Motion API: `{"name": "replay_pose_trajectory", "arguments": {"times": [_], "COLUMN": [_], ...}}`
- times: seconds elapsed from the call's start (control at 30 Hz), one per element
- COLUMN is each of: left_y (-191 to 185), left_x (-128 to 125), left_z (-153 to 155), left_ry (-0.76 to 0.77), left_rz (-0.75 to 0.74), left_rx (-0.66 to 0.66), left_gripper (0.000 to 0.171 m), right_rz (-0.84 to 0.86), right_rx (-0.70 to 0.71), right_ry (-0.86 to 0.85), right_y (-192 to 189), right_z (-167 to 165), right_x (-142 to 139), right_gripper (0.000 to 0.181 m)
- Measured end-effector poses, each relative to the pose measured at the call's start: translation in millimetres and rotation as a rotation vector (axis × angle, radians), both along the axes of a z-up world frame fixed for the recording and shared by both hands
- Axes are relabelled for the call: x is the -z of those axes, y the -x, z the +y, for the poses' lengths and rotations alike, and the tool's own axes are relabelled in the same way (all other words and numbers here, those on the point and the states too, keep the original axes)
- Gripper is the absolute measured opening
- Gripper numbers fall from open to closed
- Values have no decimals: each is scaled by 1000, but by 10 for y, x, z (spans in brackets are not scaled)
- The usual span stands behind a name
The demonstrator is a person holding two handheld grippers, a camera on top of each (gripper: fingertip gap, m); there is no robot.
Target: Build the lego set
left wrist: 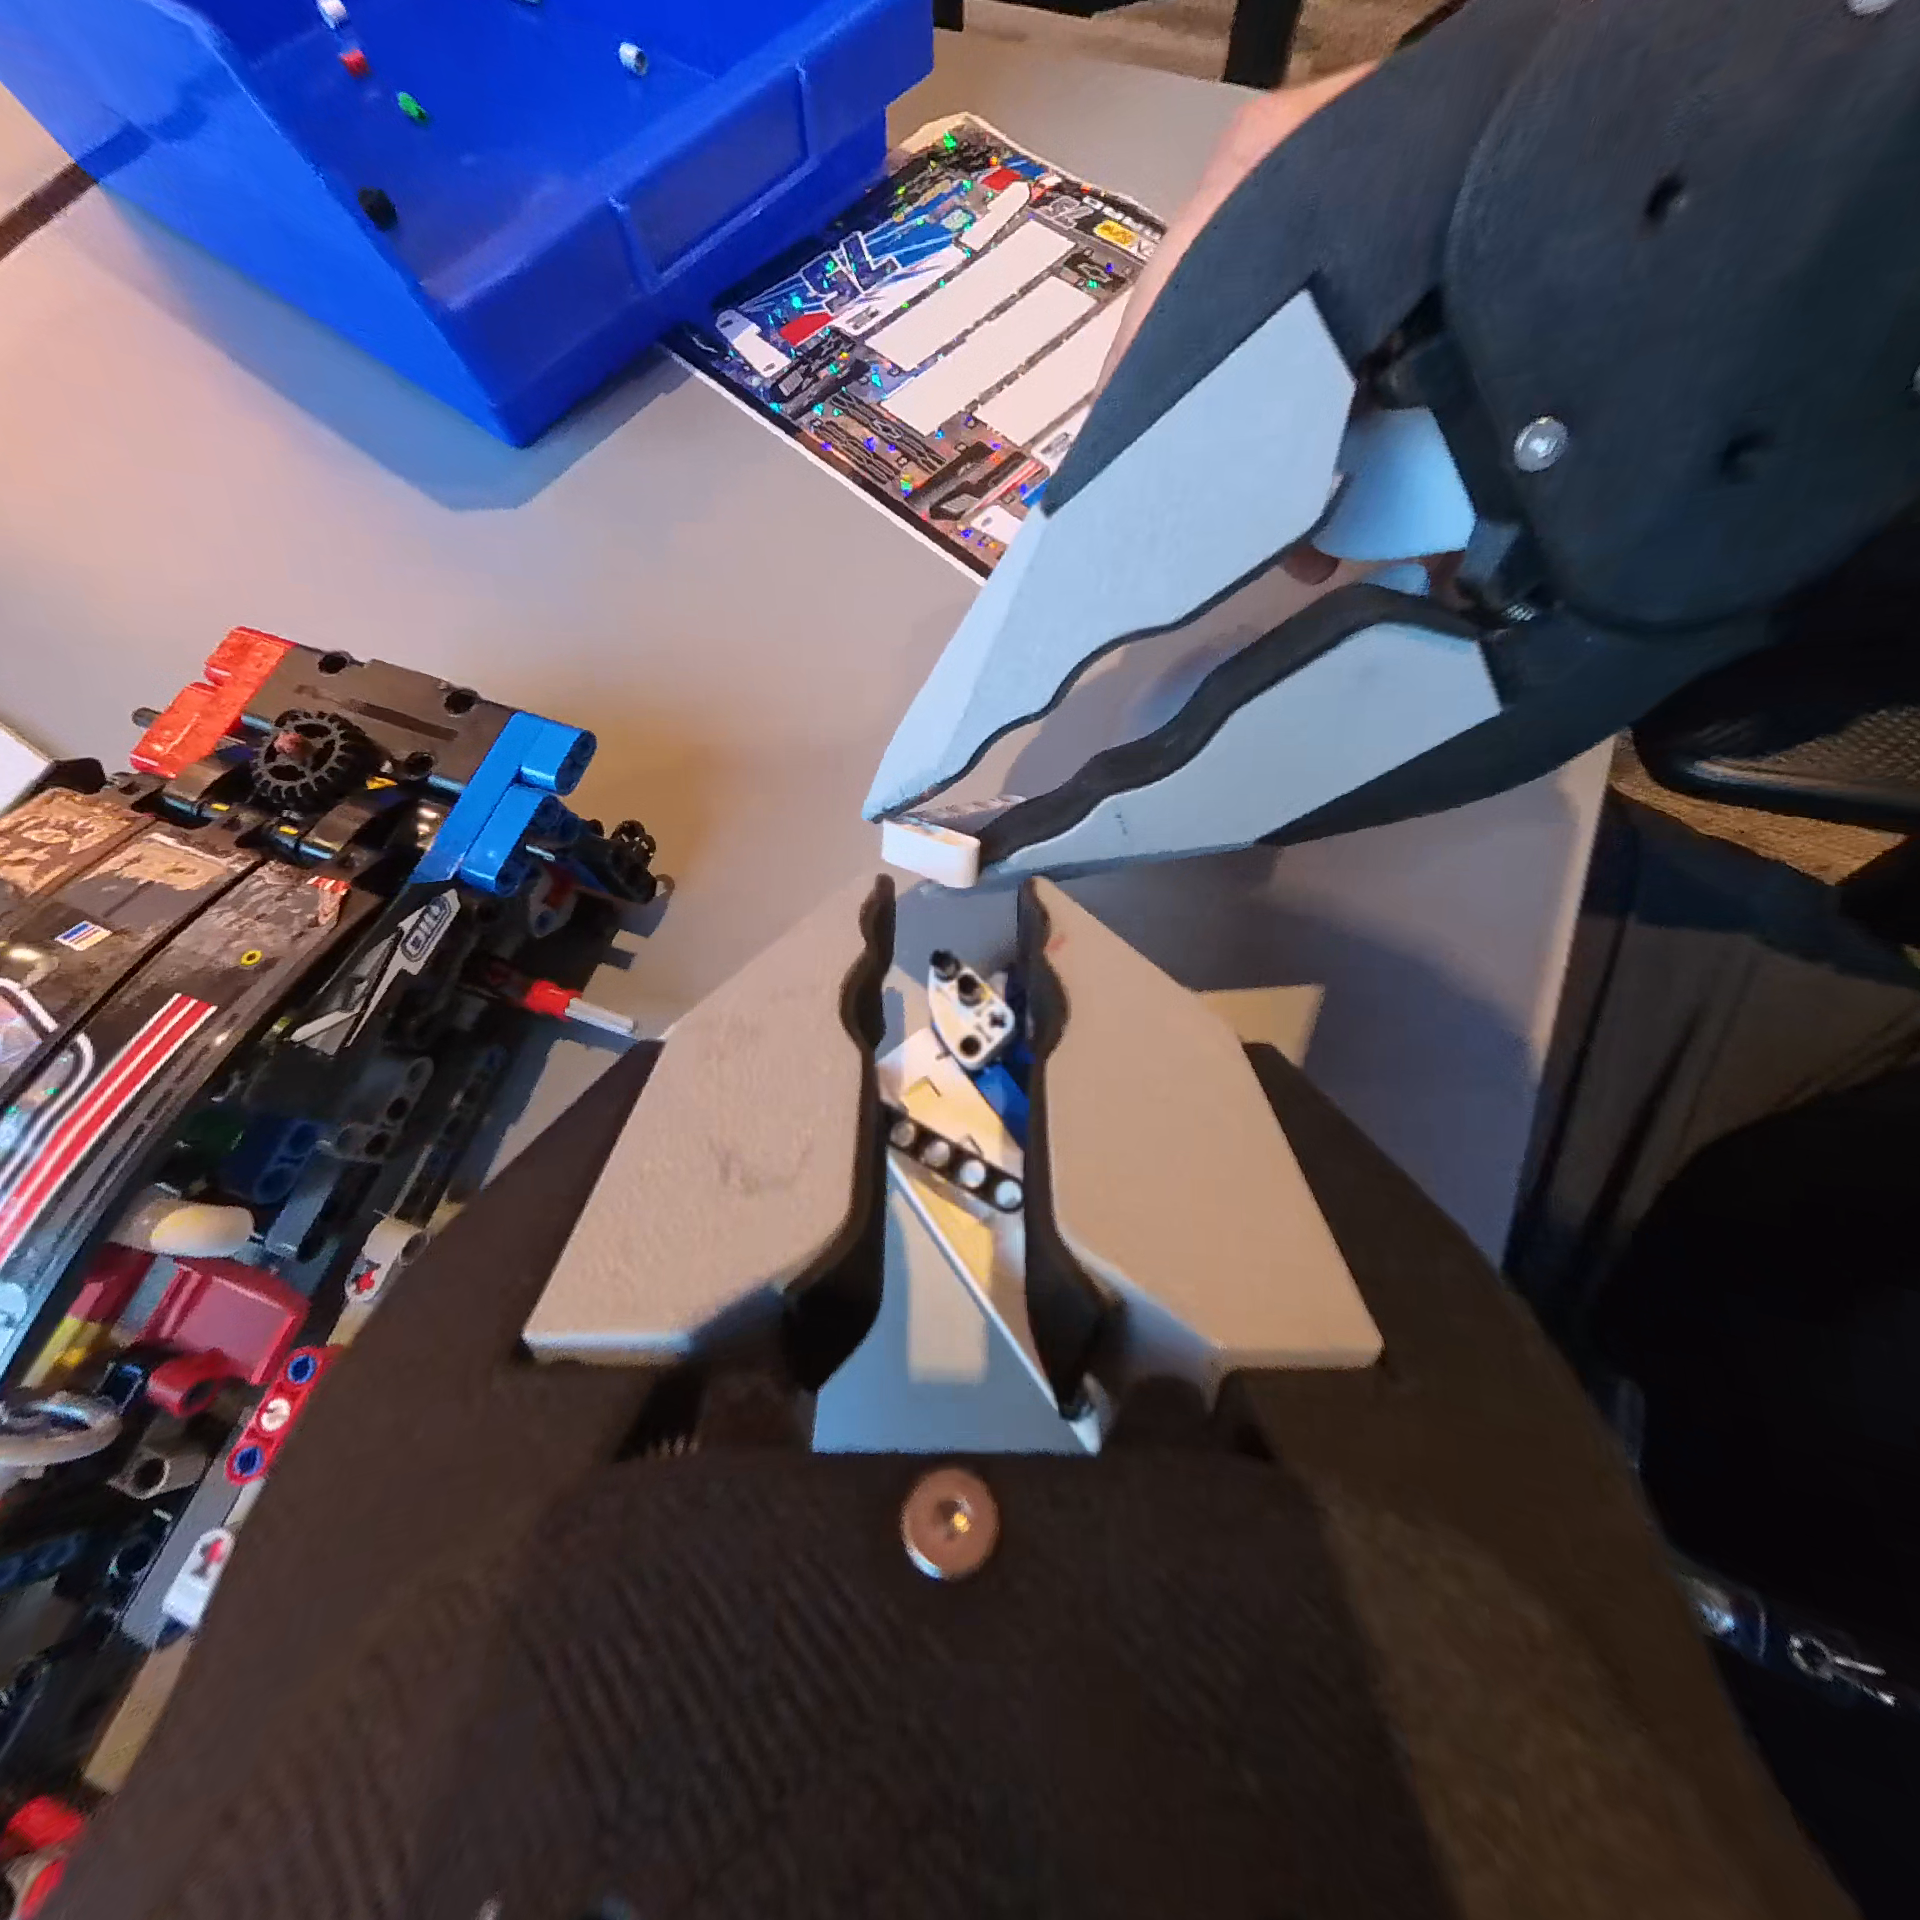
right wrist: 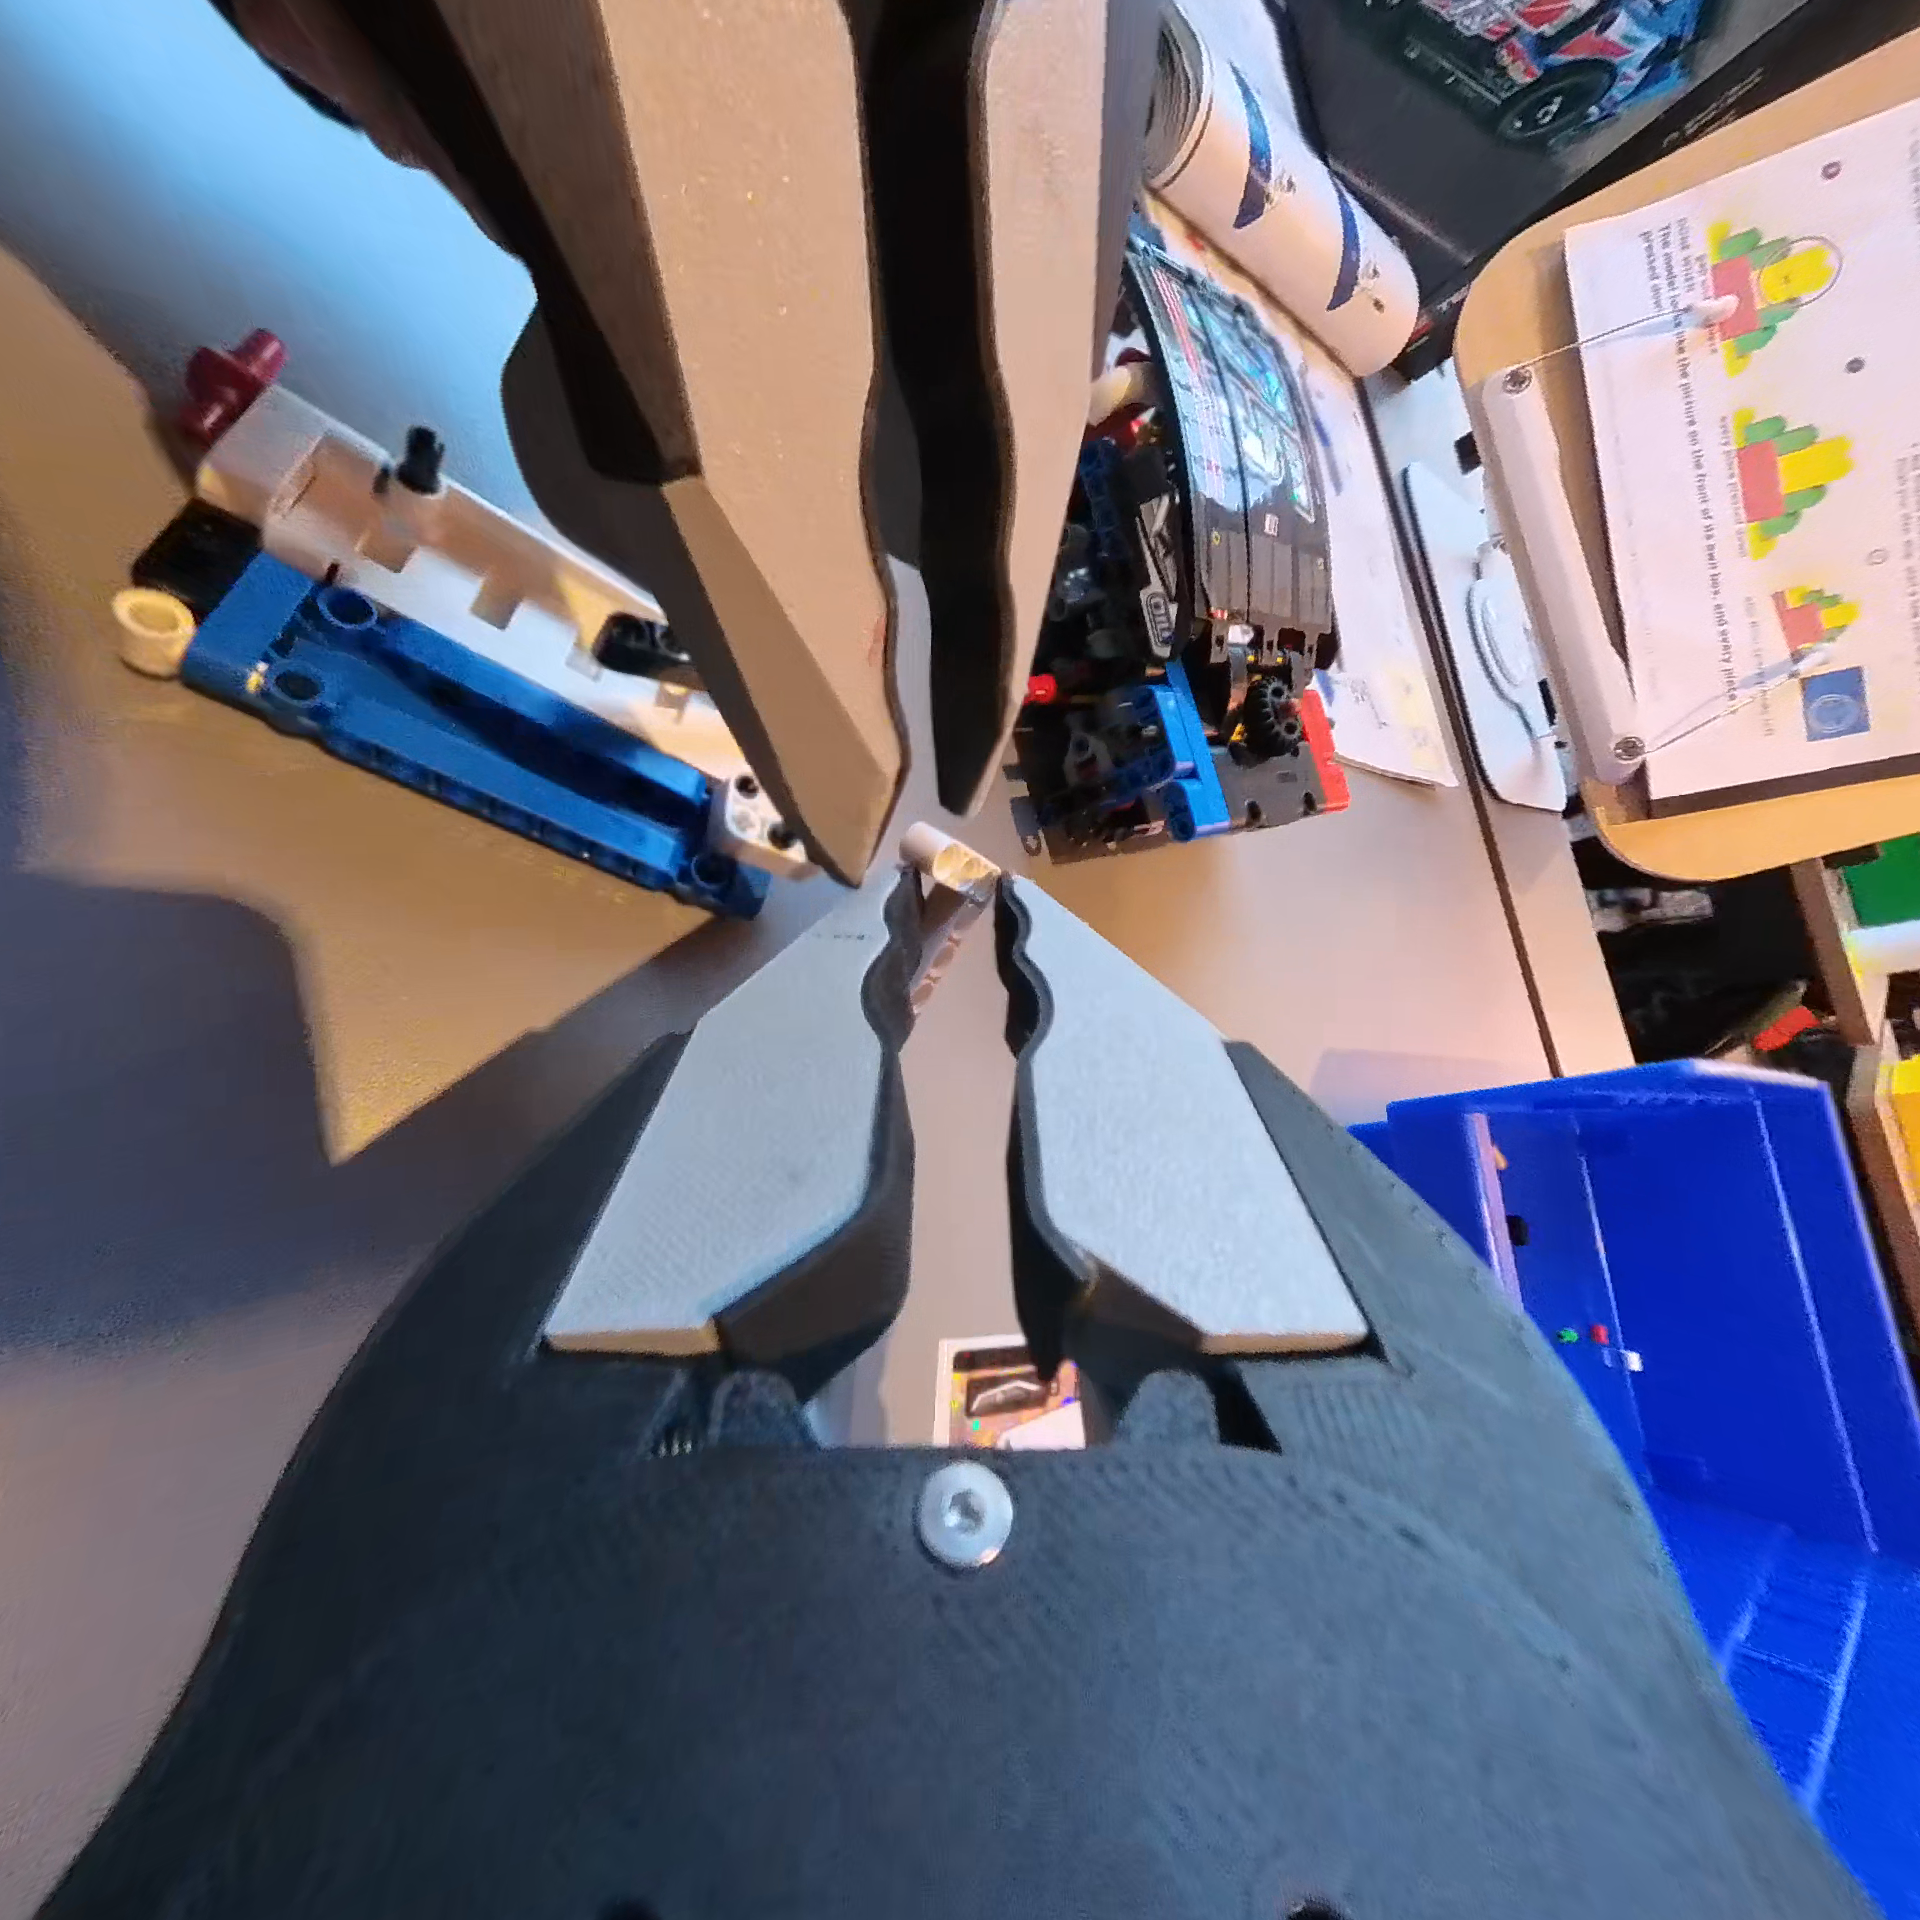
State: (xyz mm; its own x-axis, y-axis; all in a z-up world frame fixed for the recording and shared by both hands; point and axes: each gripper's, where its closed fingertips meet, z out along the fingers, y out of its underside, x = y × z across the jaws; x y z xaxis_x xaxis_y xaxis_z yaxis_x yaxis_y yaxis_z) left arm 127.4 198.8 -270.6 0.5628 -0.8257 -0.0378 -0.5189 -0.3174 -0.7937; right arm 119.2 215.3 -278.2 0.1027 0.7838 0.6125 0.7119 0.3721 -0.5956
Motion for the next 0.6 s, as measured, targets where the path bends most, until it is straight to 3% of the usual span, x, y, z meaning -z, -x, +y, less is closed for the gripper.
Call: {"name": "replay_pose_trajectory", "arguments": {"times": [0.33,0.5,0.6], "left_y": [-33,-28,-9], "left_x": [-38,-29,30], "left_z": [82,-19,-78], "left_ry": [45,45,-20], "left_rz": [-25,-6,95], "left_rx": [-74,19,99], "left_gripper": [20,25,32], "right_rz": [-36,-6,30], "right_rx": [33,-2,-16], "right_ry": [-81,9,38], "right_y": [-60,-38,4], "right_z": [38,-18,-40], "right_x": [19,30,-3], "right_gripper": [11,11,11]}}
